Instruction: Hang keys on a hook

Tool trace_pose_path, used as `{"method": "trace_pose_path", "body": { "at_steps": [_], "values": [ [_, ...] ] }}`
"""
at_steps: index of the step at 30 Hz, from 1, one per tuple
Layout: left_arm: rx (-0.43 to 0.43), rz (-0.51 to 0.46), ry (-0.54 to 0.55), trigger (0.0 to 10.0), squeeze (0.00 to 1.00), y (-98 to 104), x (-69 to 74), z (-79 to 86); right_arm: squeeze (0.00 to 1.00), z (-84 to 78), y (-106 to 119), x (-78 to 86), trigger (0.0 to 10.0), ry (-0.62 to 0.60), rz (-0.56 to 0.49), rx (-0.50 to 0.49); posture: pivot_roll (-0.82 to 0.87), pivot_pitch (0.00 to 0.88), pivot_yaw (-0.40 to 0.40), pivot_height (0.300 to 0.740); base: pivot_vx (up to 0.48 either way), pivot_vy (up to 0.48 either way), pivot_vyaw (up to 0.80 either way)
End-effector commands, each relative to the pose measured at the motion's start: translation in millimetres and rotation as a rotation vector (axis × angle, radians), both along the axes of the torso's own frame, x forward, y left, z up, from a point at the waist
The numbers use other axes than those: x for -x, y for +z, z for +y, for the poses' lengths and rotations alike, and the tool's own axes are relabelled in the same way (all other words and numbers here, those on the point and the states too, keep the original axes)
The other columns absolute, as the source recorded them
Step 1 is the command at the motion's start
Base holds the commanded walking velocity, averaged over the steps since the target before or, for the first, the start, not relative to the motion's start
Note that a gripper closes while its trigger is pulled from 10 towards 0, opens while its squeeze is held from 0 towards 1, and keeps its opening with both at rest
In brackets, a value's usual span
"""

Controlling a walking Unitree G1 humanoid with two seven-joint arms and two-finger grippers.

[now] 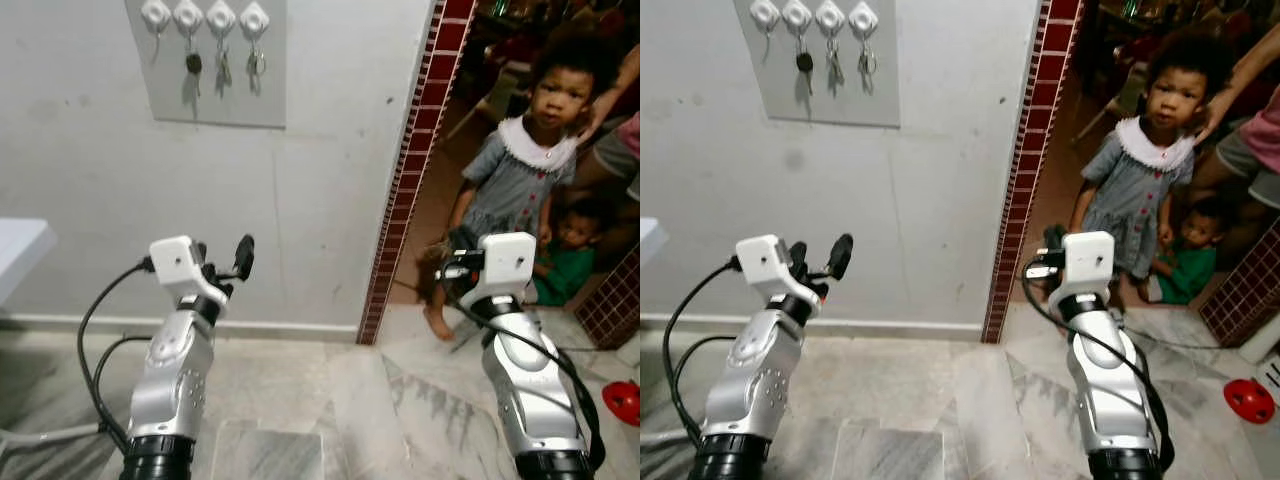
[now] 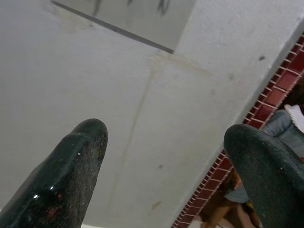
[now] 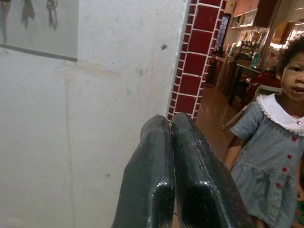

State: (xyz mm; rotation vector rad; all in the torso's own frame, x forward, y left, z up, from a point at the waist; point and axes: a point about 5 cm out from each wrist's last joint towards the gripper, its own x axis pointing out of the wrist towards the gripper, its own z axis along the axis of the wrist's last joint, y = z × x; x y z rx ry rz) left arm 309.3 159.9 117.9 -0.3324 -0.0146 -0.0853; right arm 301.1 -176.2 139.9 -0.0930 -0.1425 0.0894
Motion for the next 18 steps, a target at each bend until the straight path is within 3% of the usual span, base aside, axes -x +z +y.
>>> {"method": "trace_pose_path", "body": {
  "at_steps": [1, 3, 7, 18],
  "values": [
    [-0.019, 0.001, -0.004, 10.0, 0.0, 2.6, -1.3, 0.6, 0.0, 0.3, 6.6, -0.6, 10.0, 0.008, -0.018, -0.005, 0.03, 0.012, -0.061, 0.732, 0.0, 0.0, 0.0],
    [-0.042, -0.008, -0.021, 10.0, 0.0, 3.4, -1.0, -0.8, 0.0, 0.3, 6.9, -0.4, 10.0, 0.012, -0.02, 0.002, 0.03, 0.014, -0.061, 0.732, 0.0, 0.0, 0.0],
    [0.025, -0.007, -0.003, 10.0, 0.0, 3.1, -0.7, 0.3, 0.0, -0.2, 6.3, 0.1, 10.0, 0.011, -0.017, 0.003, 0.03, 0.016, -0.058, 0.732, 0.0, 0.0, 0.0],
    [0.008, -0.009, 0.007, 10.0, 0.0, 4.1, -2.2, 2.9, 0.0, 0.0, 5.7, 1.1, 10.0, 0.01, -0.014, 0.001, 0.03, 0.018, -0.055, 0.732, 0.0, 0.0, 0.0]
  ]
}}
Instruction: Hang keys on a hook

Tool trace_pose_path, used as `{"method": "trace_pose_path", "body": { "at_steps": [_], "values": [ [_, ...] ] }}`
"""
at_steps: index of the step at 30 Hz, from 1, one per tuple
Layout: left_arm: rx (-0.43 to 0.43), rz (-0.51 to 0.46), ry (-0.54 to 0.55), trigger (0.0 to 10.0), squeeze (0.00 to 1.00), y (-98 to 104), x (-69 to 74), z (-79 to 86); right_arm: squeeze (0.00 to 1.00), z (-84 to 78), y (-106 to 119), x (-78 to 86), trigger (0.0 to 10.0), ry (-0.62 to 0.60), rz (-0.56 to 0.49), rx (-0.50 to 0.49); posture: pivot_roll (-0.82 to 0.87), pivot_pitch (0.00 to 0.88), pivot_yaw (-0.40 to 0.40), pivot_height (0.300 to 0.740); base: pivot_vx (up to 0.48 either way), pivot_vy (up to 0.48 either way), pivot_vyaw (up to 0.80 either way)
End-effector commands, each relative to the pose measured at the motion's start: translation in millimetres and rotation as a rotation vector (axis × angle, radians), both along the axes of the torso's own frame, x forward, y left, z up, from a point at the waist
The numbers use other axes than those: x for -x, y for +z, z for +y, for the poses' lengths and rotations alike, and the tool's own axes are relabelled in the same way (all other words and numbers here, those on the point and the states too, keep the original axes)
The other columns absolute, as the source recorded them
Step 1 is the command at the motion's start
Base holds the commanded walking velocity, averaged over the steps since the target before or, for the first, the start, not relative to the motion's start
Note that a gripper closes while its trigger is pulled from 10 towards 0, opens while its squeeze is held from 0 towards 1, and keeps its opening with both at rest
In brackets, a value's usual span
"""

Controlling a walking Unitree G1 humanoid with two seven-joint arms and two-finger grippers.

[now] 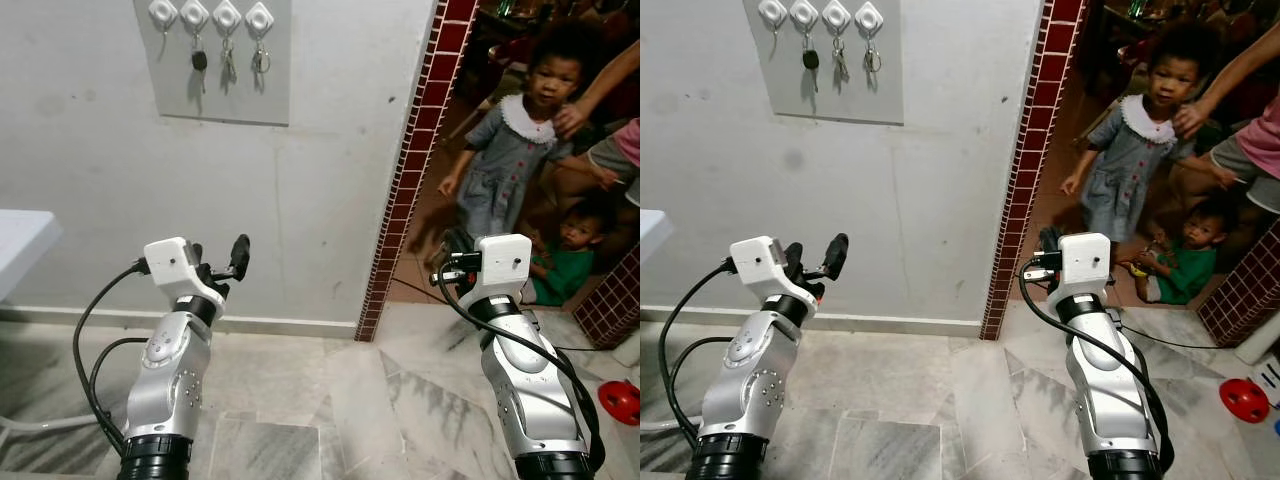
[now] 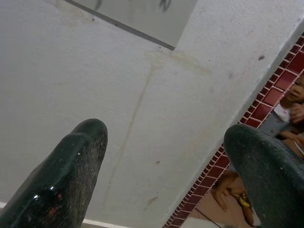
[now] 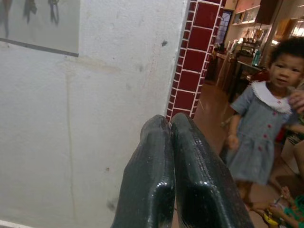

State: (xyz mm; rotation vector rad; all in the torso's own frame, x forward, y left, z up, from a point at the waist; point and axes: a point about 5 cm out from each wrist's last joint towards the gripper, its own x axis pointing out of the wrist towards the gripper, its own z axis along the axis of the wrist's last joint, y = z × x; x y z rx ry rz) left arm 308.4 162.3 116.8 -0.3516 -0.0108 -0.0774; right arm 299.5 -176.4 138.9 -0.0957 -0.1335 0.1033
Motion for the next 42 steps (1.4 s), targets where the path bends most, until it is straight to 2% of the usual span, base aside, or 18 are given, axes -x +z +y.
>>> {"method": "trace_pose_path", "body": {
  "at_steps": [1, 9, 17, 25, 42],
  "values": [
    [-0.011, -0.015, 0.0, 10.0, 0.0, 5.3, -3.3, 0.6, 0.0, 0.1, 6.7, -0.4, 10.0, -0.003, -0.023, -0.004, 0.03, 0.02, -0.055, 0.732, 0.0, 0.0, 0.0],
    [0.003, 0.006, 0.005, 10.0, 0.0, 3.8, -4.1, 2.3, 0.0, -0.3, 7.1, -0.7, 10.0, -0.006, -0.023, -0.005, 0.03, 0.022, -0.053, 0.732, 0.0, 0.0, 0.0],
    [0.001, 0.02, 0.009, 10.0, 0.0, 3.7, -4.2, 4.8, 0.0, 0.8, 6.1, 0.7, 10.0, -0.008, -0.022, -0.008, 0.03, 0.03, -0.046, 0.732, 0.0, 0.311, 0.0],
    [0.0, 0.025, 0.016, 10.0, 0.0, 4.1, -4.2, 7.5, 0.0, 1.8, 4.5, 2.1, 10.0, -0.016, -0.019, -0.014, 0.04, 0.043, -0.041, 0.732, 0.0, -0.098, 0.0],
    [0.002, 0.029, 0.022, 10.0, 0.0, 4.7, -4.0, 9.0, 0.0, 3.9, 4.2, 2.0, 10.0, -0.012, -0.016, -0.021, 0.04, 0.045, -0.043, 0.732, 0.0, 0.48, 0.0]
  ]
}}
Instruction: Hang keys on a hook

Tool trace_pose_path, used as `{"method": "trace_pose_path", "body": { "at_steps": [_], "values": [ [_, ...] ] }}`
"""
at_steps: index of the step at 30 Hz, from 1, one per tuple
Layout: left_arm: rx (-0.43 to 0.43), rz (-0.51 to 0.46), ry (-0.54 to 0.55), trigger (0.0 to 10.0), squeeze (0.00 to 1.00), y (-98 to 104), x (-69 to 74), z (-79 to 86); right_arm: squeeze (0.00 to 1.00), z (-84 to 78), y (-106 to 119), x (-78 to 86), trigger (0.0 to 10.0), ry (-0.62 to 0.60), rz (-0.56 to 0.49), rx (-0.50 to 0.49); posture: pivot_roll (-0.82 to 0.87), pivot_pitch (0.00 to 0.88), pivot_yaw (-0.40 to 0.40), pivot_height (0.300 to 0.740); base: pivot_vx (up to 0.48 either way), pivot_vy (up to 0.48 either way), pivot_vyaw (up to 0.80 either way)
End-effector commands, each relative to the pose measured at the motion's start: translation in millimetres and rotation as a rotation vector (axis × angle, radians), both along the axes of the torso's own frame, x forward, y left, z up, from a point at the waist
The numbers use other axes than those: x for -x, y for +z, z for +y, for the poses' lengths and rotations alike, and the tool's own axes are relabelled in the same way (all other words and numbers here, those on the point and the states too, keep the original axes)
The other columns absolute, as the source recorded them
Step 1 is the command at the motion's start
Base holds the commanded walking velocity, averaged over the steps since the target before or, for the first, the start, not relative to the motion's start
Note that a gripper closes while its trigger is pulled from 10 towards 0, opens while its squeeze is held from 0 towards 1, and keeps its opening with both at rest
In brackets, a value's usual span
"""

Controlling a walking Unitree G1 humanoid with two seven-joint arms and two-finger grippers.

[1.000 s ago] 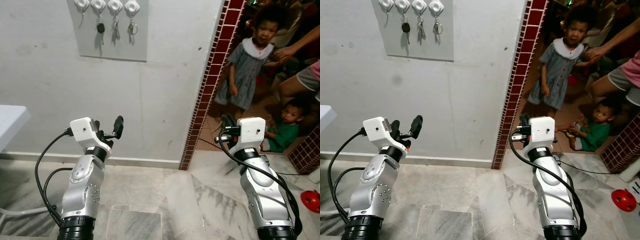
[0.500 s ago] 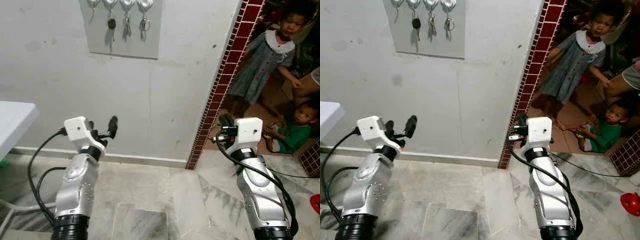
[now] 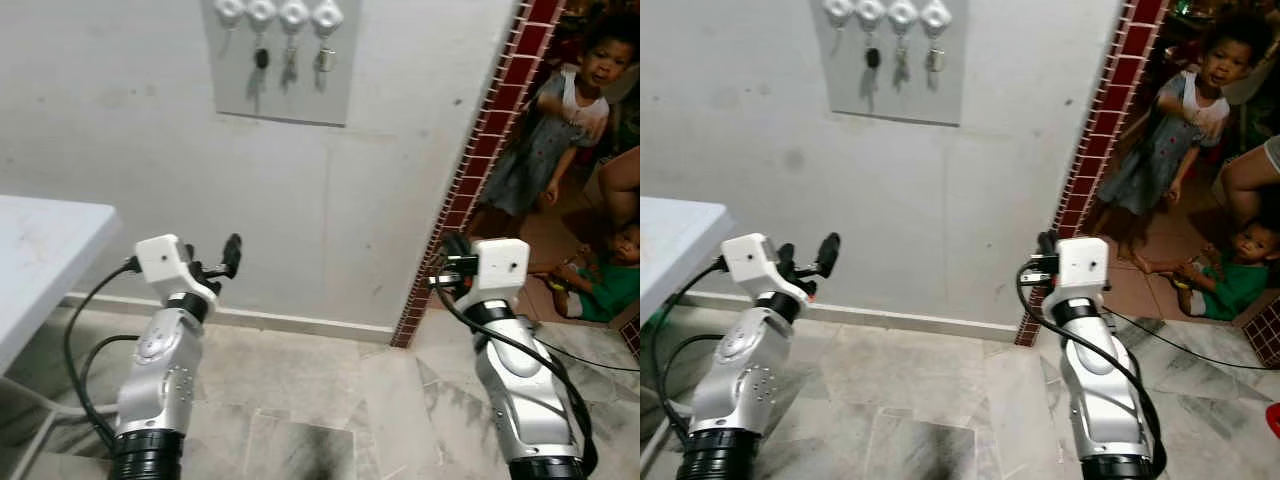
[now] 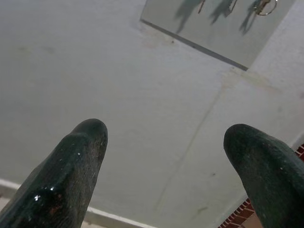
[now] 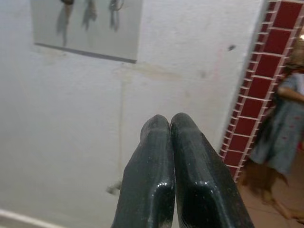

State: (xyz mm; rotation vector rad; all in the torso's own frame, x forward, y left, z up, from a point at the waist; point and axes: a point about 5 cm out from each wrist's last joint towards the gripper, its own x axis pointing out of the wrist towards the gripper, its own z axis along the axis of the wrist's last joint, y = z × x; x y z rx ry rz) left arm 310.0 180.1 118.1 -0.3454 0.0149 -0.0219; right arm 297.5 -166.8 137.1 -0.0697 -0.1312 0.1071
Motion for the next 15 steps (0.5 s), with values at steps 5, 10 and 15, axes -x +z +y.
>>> {"method": "trace_pose_path", "body": {
  "at_steps": [5, 10, 15],
  "values": [
    [0.006, -0.006, -0.03, 10.0, 0.0, 3.3, -2.4, -9.1, 0.0, -4.7, 5.8, 0.1, 10.0, -0.014, -0.018, 0.002, 0.04, 0.042, -0.044, 0.732, 0.0, 0.48, 0.0],
    [0.005, -0.005, -0.035, 10.0, 0.0, 3.7, -2.5, -9.8, 0.0, -2.7, 5.2, 0.4, 10.0, -0.005, -0.016, 0.002, 0.04, 0.034, -0.043, 0.732, 0.0, 0.48, 0.0],
    [0.001, -0.007, -0.041, 10.0, 0.0, 4.5, -2.6, -10.9, 0.0, -1.9, 5.2, 0.6, 10.0, 0.0, -0.017, 0.0, 0.04, 0.027, -0.043, 0.732, 0.0, 0.48, 0.0]
  ]
}}
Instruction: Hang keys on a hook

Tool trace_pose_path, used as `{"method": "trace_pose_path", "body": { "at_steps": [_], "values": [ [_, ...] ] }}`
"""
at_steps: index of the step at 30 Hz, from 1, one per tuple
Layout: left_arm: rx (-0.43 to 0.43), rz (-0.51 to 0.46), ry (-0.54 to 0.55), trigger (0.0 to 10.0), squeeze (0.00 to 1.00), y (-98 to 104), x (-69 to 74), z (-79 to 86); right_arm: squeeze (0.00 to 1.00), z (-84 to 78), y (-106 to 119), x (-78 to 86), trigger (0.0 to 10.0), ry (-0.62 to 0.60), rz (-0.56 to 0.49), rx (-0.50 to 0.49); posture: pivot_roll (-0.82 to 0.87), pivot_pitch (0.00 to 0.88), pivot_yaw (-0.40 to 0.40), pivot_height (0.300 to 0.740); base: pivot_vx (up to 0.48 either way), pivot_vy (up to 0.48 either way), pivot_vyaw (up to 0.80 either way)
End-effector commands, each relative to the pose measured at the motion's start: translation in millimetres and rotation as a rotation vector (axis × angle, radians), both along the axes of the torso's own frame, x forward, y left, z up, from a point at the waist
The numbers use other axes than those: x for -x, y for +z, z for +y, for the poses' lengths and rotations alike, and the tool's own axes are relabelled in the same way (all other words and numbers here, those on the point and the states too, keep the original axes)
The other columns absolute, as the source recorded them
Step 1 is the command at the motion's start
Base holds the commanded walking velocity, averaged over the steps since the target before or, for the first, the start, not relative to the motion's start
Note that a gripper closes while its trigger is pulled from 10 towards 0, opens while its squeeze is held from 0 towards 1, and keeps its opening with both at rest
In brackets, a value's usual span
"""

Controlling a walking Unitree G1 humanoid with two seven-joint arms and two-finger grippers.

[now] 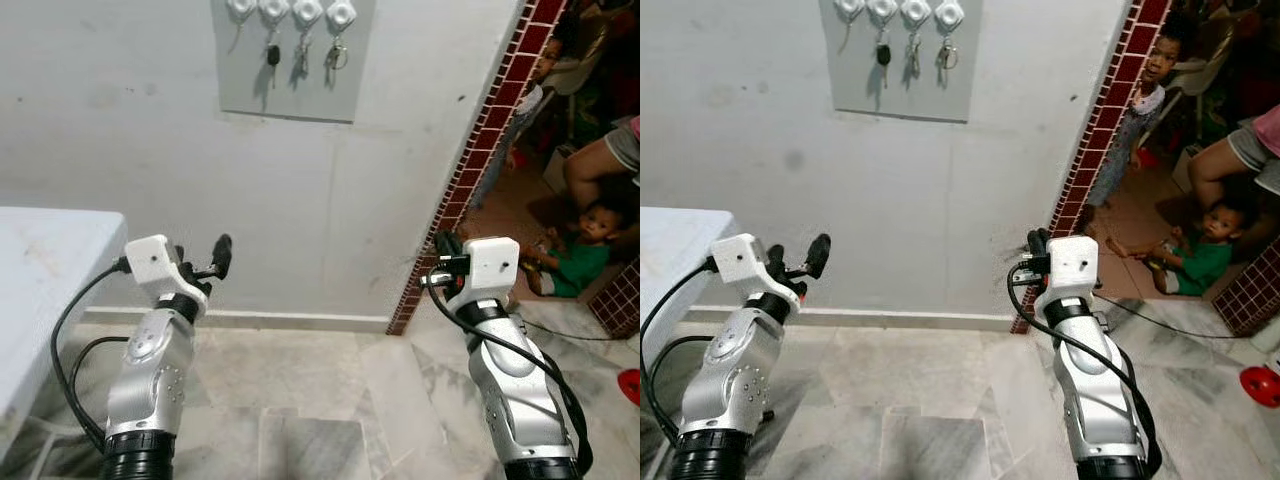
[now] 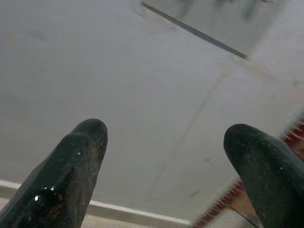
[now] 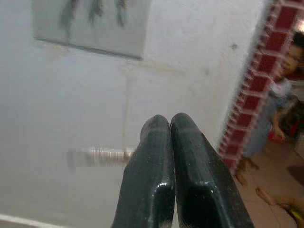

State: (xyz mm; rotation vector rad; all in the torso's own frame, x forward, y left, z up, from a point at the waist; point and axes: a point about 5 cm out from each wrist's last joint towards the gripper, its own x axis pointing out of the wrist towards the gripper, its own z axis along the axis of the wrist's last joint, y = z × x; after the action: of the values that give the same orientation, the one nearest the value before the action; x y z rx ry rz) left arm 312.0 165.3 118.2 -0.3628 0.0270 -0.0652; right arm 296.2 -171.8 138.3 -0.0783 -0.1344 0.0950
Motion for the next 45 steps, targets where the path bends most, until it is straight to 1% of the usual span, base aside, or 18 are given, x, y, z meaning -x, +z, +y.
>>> {"method": "trace_pose_path", "body": {
  "at_steps": [1, 12, 14, 16, 19, 21, 23, 26, 29, 35, 39, 45],
  "values": [
    [-0.017, -0.013, 0.002, 10.0, 0.0, 5, -0.7, 3.7, 0.0, 3.2, 4, -0.7, 10.0, 0.013, -0.013, -0.008, 0.04, 0.027, -0.043, 0.732, 0.0, 0.48, 0.0],
    [-0.024, -0.013, -0.006, 10.0, 0.0, 5, -1.3, 3.1, 0.0, 5.2, 3, -0.2, 10.0, 0.02, -0.01, -0.011, 0.04, 0.016, -0.04, 0.732, 0.0, 0.474, 0.0],
    [-0.026, -0.014, -0.005, 10.0, 0.0, 5, -1.6, 2.8, 0.0, 5.3, 3, -0.2, 10.0, 0.021, -0.01, -0.011, 0.04, 0.016, -0.04, 0.732, 0.0, 0.0, 0.0],
    [-0.05, -0.023, -0.008, 10.0, 0.0, 6, -1.7, 1.8, 0.0, 5.2, 3, -0.1, 10.0, 0.021, -0.008, -0.01, 0.04, 0.014, -0.04, 0.732, 0.0, 0.0, 0.0],
    [-0.048, -0.025, -0.011, 10.0, 0.0, 7, -1.6, 0.8, 0.0, 4.9, 4, -0.5, 10.0, 0.017, -0.013, -0.012, 0.04, 0.011, -0.04, 0.732, 0.0, 0.0, 0.0],
    [-0.053, -0.039, -0.029, 10.0, 0.0, 11, -1.1, -1.0, 0.0, 4.8, 8, -0.8, 10.0, 0.012, -0.036, -0.03, 0.04, 0.01, -0.039, 0.732, 0.0, 0.0, 0.0],
    [-0.059, -0.04, -0.034, 10.0, 0.0, 12, -0.9, -2.0, 0.0, 3.9, 8, -1.1, 10.0, 0.004, -0.036, -0.047, 0.04, 0.012, -0.039, 0.732, 0.0, 0.0, 0.0],
    [-0.102, -0.051, -0.062, 10.0, 0.0, 16, -2.0, -4.4, 0.0, 1.2, 7, -2.1, 10.0, -0.009, -0.028, -0.056, 0.05, 0.015, -0.036, 0.732, 0.0, 0.0, 0.0],
    [-0.117, -0.059, -0.082, 10.0, 0.0, 20, -4.2, -5.8, 0.0, 0.4, 6, -2.6, 10.0, -0.014, -0.027, -0.051, 0.05, 0.019, -0.02, 0.732, 0.0, 0.0, 0.0],
    [-0.134, -0.056, -0.089, 10.0, 0.0, 22, -6.8, -4.7, 0.0, 0.0, 5, -1.8, 10.0, -0.031, -0.031, -0.061, 0.05, 0.024, -0.006, 0.732, 0.0, 0.0, 0.0],
    [-0.14, -0.052, -0.104, 10.0, 0.0, 22, -8.0, -5.5, 0.0, 1.0, 4, -0.1, 10.0, -0.037, -0.033, -0.065, 0.04, 0.035, 0.023, 0.732, 0.0, 0.0, 0.0],
    [-0.148, -0.041, -0.131, 10.0, 0.0, 21, -6.2, -7.5, 0.0, 0.8, 4, -0.5, 10.0, -0.043, -0.038, -0.062, 0.05, 0.047, 0.032, 0.732, 0.0, 0.0, 0.0]
  ]
}}
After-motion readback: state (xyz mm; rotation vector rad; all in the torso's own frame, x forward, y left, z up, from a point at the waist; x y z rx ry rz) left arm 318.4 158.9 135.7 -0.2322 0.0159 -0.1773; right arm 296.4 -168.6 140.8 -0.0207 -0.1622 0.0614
